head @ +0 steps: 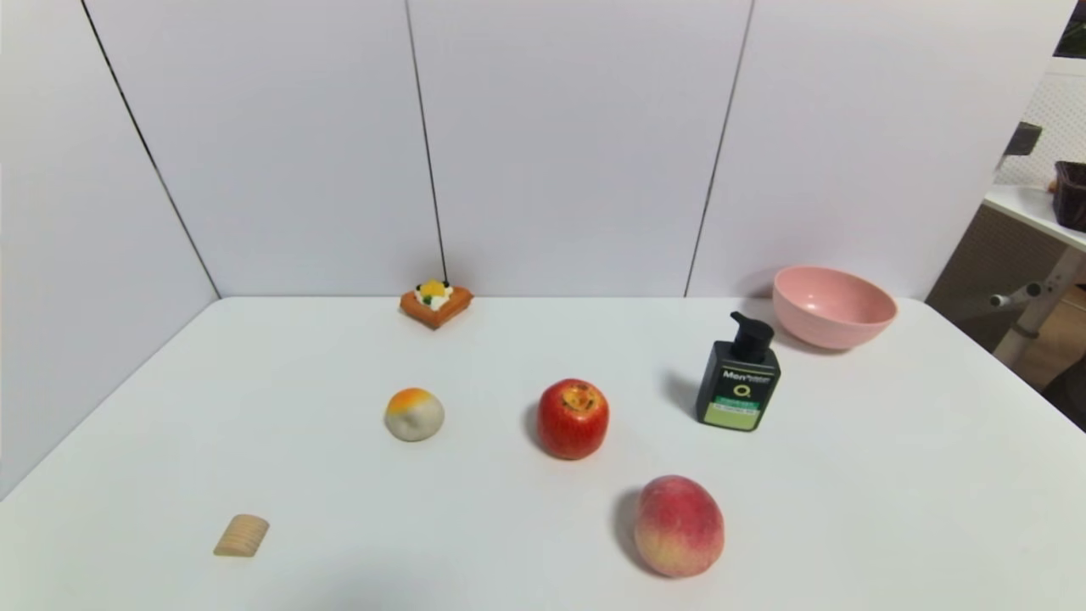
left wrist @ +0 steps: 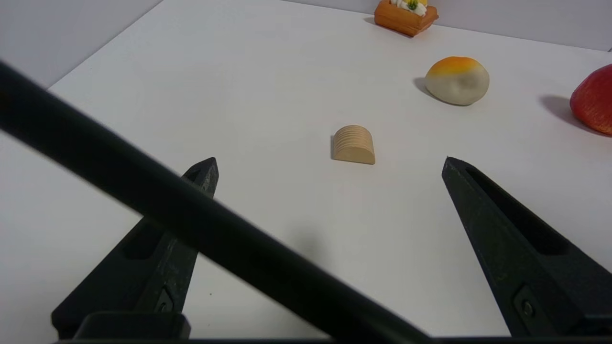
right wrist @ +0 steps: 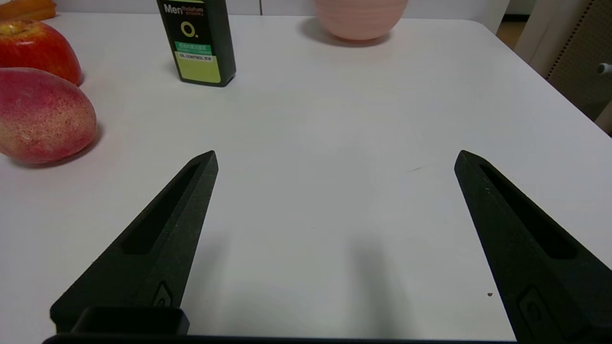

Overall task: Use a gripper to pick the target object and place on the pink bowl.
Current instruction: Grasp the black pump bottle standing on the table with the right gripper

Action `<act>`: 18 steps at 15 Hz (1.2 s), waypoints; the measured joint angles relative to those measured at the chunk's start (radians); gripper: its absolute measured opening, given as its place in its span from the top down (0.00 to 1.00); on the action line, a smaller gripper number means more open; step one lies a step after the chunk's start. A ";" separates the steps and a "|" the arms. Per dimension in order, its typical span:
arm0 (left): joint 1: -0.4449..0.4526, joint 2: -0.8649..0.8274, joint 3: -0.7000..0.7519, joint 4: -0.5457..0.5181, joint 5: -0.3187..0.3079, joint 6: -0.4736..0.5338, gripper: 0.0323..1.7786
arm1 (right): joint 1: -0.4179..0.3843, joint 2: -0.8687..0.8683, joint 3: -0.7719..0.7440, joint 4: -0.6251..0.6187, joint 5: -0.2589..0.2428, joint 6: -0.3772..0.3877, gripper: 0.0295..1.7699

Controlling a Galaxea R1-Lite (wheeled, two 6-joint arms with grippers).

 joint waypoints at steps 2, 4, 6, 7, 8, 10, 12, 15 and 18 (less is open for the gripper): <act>0.000 0.000 0.000 0.000 0.000 0.000 0.05 | 0.000 0.000 0.000 0.001 0.000 0.000 0.03; 0.000 0.000 0.000 0.000 0.000 0.000 0.05 | 0.000 0.001 0.000 0.005 0.001 -0.009 0.03; 0.000 0.000 0.000 0.000 0.000 0.000 0.05 | 0.000 0.016 -0.013 0.021 -0.001 -0.024 0.03; 0.000 0.000 0.000 0.000 0.000 0.000 0.05 | 0.000 0.036 -0.026 0.023 -0.003 -0.029 0.03; 0.000 0.000 0.000 0.000 -0.001 0.000 0.05 | 0.000 0.067 -0.045 0.030 -0.005 -0.030 0.03; 0.000 0.000 0.000 0.000 0.000 0.000 0.05 | 0.000 0.155 -0.121 0.069 -0.006 -0.030 0.03; 0.000 0.000 0.000 0.000 -0.001 0.000 0.05 | -0.001 0.270 -0.213 0.108 -0.005 -0.029 0.03; 0.000 0.000 0.000 0.000 0.000 0.000 0.05 | 0.002 0.481 -0.318 0.104 -0.003 -0.029 0.03; 0.000 0.000 0.000 0.000 0.000 0.000 0.05 | 0.002 0.707 -0.415 0.091 0.006 -0.037 0.03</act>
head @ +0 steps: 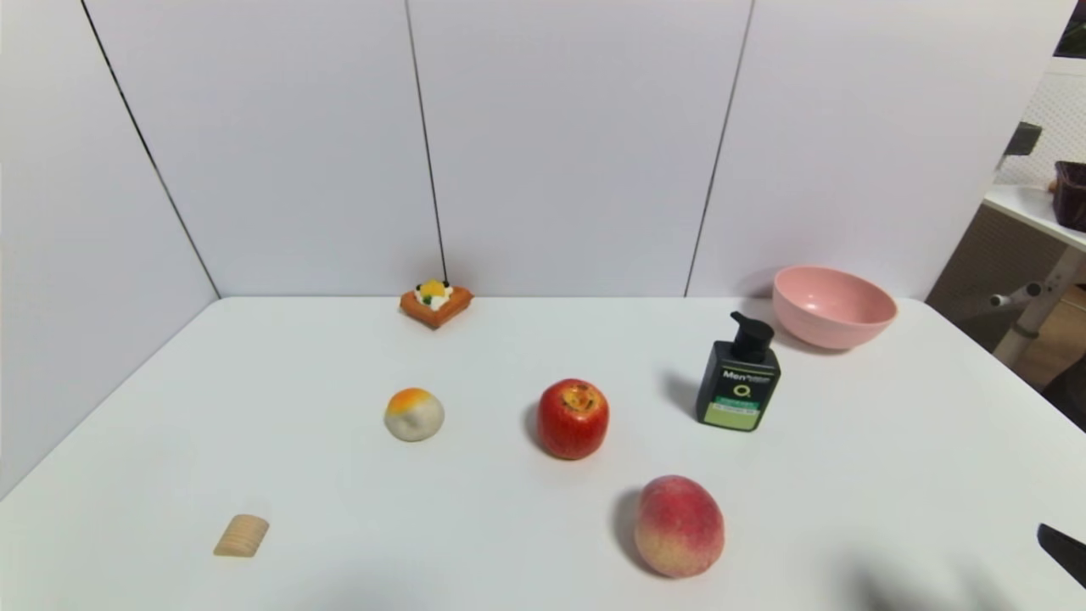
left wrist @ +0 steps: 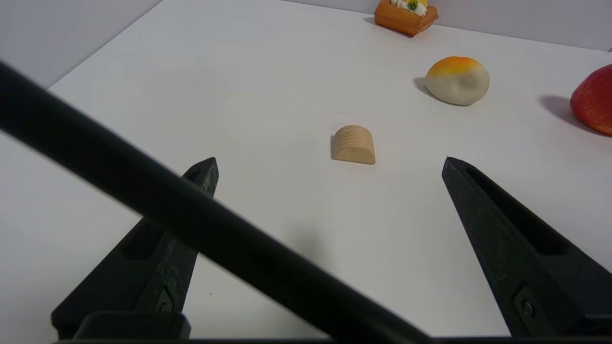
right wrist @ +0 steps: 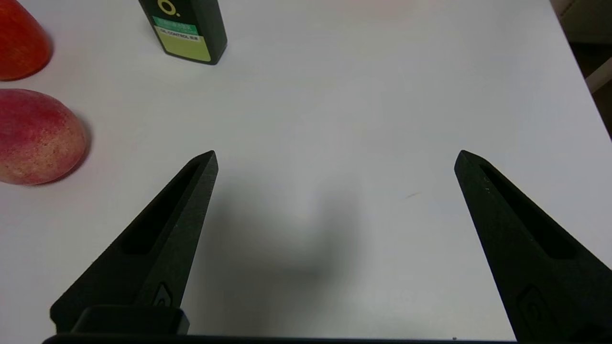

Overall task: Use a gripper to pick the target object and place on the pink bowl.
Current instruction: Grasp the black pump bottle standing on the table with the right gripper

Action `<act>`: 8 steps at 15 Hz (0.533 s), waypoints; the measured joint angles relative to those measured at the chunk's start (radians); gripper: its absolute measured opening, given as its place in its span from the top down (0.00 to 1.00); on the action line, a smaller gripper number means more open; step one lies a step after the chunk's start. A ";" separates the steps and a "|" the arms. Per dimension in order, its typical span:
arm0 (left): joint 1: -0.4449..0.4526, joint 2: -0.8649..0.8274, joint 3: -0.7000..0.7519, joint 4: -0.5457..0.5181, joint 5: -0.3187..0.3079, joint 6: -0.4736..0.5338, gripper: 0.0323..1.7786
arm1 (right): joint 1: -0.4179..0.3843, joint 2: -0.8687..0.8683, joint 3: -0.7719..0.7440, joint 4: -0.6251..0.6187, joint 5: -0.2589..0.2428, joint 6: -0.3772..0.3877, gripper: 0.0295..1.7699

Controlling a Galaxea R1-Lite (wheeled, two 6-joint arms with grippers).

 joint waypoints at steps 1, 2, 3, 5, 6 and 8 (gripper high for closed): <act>0.000 0.000 0.000 0.000 0.000 0.000 0.05 | 0.000 0.074 -0.026 -0.011 0.003 -0.005 0.03; 0.000 0.000 0.000 0.000 0.000 0.000 0.05 | 0.000 0.149 -0.047 -0.033 0.005 -0.010 0.03; 0.000 0.000 0.000 0.000 0.000 0.000 0.05 | 0.000 0.231 -0.062 -0.076 0.007 -0.016 0.03; 0.000 0.000 0.000 0.000 0.000 0.000 0.05 | 0.001 0.378 -0.076 -0.183 0.024 -0.034 0.03; 0.000 0.000 0.000 0.000 0.000 0.000 0.05 | 0.000 0.446 -0.077 -0.243 0.050 -0.053 0.03; 0.000 0.000 0.000 0.000 0.000 0.000 0.05 | -0.008 0.549 -0.062 -0.377 0.135 -0.096 0.03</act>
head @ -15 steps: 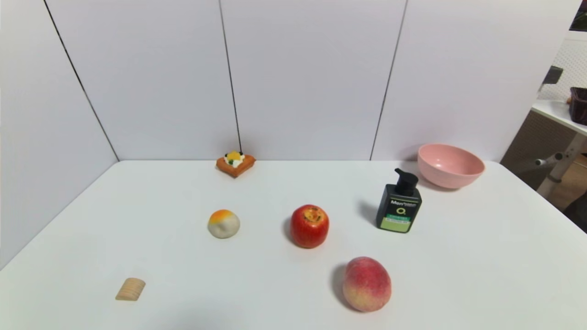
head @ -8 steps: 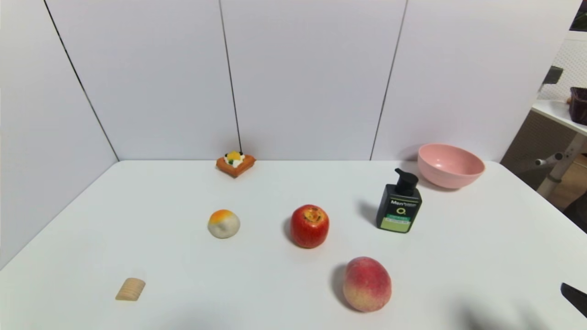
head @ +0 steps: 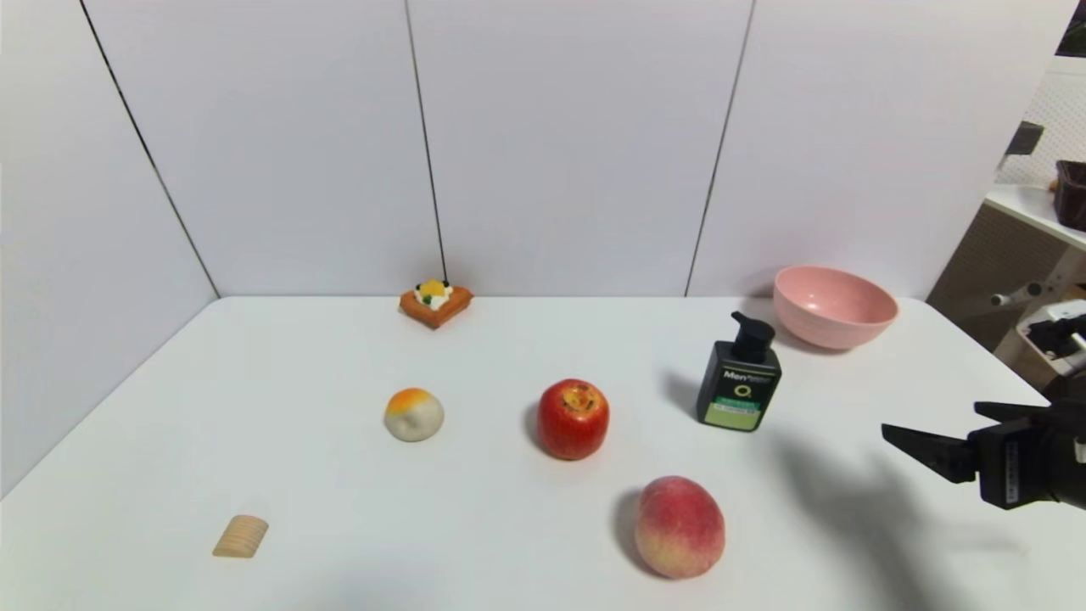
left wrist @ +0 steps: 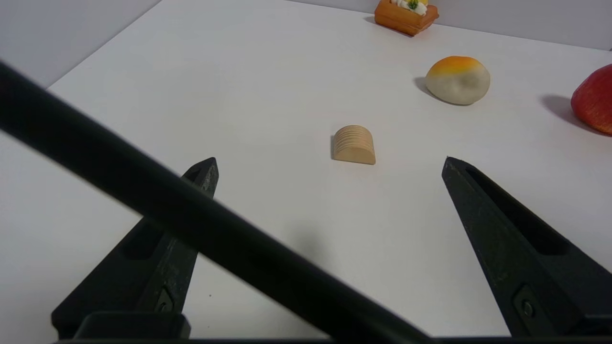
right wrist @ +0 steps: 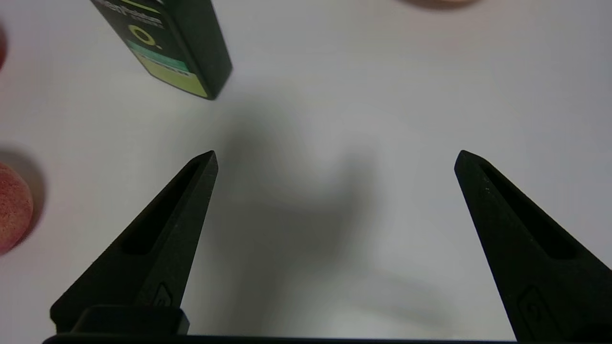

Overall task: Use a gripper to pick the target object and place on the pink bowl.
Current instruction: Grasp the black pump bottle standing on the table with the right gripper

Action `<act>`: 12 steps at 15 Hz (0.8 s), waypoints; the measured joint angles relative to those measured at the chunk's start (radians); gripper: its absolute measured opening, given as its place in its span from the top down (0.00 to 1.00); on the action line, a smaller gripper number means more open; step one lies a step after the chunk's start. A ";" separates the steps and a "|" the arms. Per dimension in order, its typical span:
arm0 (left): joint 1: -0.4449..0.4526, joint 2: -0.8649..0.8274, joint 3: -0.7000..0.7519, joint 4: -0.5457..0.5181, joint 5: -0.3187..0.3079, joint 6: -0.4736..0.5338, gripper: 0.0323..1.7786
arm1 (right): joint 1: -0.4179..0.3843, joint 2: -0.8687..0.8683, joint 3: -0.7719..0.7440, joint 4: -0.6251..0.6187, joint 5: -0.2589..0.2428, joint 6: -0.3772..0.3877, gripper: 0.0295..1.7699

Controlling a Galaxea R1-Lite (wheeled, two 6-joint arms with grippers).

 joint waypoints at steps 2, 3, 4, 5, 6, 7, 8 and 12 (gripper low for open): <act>0.000 0.000 0.000 0.000 0.000 0.000 0.05 | -0.007 0.090 0.037 -0.179 0.114 -0.019 0.03; 0.000 0.000 0.000 0.000 0.000 0.000 0.05 | -0.009 0.133 0.057 -0.271 0.169 -0.022 0.03; 0.000 0.000 0.000 0.000 0.000 0.000 0.05 | -0.011 0.179 0.076 -0.370 0.220 -0.026 0.03; 0.000 0.000 0.000 0.000 0.000 0.000 0.05 | -0.013 0.220 0.091 -0.458 0.261 -0.030 0.03; 0.000 0.000 0.000 0.000 0.000 0.000 0.05 | -0.017 0.256 0.104 -0.539 0.299 -0.036 0.03; 0.000 0.000 0.000 0.000 0.000 0.000 0.05 | -0.023 0.287 0.116 -0.617 0.342 -0.039 0.03; 0.000 0.000 0.000 0.000 0.000 0.000 0.05 | -0.030 0.312 0.126 -0.680 0.384 -0.040 0.03; 0.000 0.000 0.000 0.000 0.000 0.000 0.05 | -0.055 0.394 0.169 -0.921 0.498 -0.039 0.03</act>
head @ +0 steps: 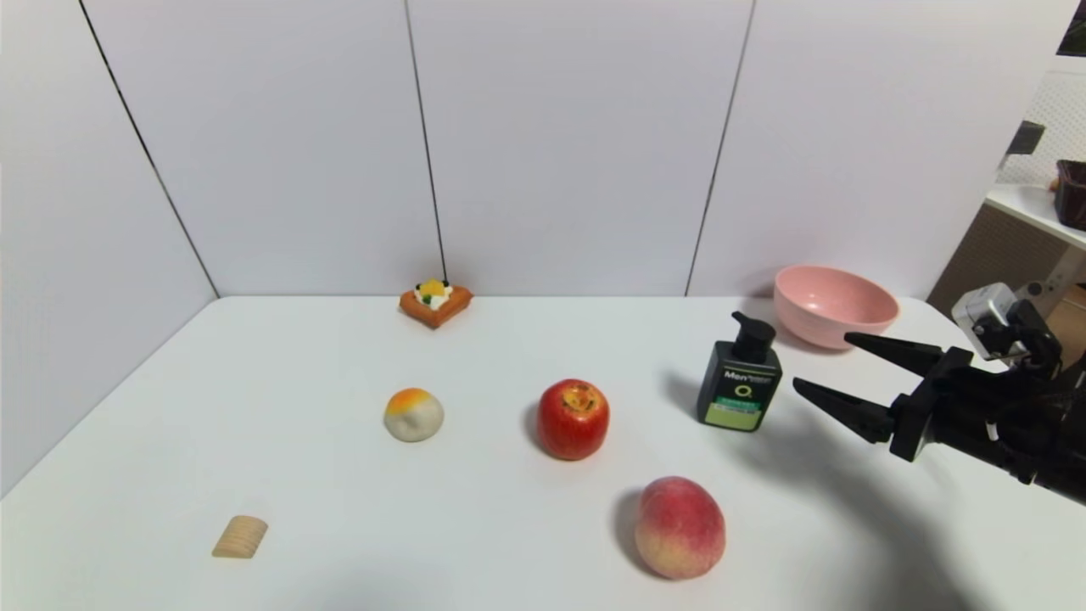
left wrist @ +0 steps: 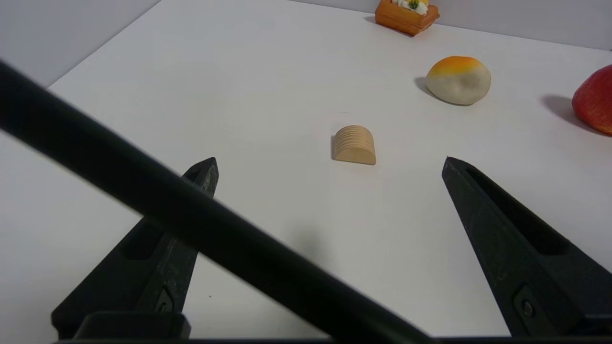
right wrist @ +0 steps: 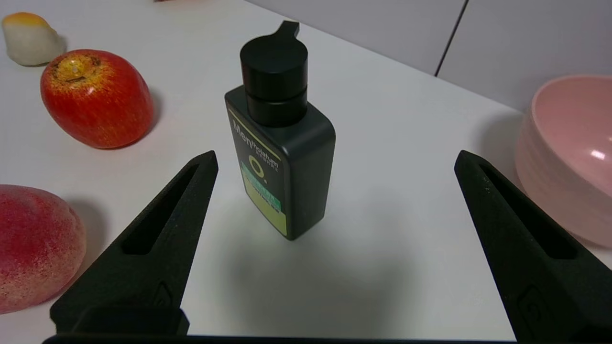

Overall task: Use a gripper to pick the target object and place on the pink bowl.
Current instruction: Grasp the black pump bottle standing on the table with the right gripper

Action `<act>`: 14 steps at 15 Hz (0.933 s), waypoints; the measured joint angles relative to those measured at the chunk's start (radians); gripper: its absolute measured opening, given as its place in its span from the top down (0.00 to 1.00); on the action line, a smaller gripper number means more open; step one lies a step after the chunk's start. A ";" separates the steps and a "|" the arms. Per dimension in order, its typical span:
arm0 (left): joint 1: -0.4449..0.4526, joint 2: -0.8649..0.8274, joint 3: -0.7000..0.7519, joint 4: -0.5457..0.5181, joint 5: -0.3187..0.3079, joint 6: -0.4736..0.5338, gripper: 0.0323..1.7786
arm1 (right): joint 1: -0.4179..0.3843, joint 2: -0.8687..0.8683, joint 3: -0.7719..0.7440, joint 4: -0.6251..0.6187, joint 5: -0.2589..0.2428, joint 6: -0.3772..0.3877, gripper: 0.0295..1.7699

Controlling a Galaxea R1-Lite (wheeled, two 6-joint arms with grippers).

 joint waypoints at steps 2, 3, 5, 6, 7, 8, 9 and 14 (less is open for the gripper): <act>0.000 0.000 0.000 0.000 0.000 0.000 0.05 | -0.004 0.040 0.010 -0.087 0.032 0.000 0.03; 0.000 0.000 0.000 0.000 0.000 0.000 0.05 | -0.005 0.057 0.014 -0.107 0.040 -0.002 0.03; 0.000 0.000 0.000 0.000 0.000 0.000 0.05 | -0.004 0.095 0.022 -0.118 0.044 -0.024 0.03; 0.000 0.000 0.000 0.000 0.000 0.000 0.05 | -0.003 0.116 0.022 -0.119 0.044 -0.045 0.03; 0.000 0.000 0.000 0.000 0.000 0.000 0.05 | 0.000 0.139 0.020 -0.121 0.044 -0.066 0.03; 0.000 0.000 0.000 0.000 0.000 0.000 0.05 | 0.003 0.159 0.014 -0.121 0.045 -0.076 0.03; 0.001 0.000 0.000 0.000 0.000 0.000 0.05 | 0.011 0.180 0.008 -0.123 0.045 -0.081 0.03; 0.000 0.000 0.000 0.000 0.000 0.000 0.05 | 0.072 0.266 -0.018 -0.140 0.043 -0.085 0.03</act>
